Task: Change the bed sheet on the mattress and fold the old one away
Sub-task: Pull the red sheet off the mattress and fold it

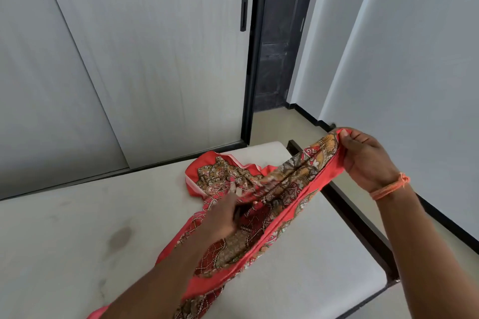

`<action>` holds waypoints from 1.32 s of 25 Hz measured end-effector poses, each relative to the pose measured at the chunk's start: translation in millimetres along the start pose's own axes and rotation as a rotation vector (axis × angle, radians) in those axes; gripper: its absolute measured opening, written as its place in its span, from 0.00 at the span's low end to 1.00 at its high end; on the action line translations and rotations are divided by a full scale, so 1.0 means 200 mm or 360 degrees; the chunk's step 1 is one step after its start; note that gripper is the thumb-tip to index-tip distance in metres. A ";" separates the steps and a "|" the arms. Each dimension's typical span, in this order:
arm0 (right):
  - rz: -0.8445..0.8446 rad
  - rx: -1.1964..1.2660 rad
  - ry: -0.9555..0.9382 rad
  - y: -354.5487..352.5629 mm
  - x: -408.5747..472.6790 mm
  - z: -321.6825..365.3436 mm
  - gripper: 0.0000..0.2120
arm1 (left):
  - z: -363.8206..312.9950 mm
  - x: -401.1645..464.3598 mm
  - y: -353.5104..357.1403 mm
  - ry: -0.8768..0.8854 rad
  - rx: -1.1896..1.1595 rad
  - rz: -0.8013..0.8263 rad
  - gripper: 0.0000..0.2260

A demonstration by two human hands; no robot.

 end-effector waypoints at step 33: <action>-0.0597 -0.0695 -0.0608 0.12 0.93 0.85 0.13 | 0.80 -0.20 -0.74 -0.1107 0.0427 -0.0920 0.02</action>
Point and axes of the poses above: each hand's wrist, its own x-axis towards the middle knuckle, its own y-axis out of the palm, z = x × y, the point moved 8 cm from there along x, towards the middle knuckle, and after that the axes turned 10 degrees about -y, right-handed, at the moved point
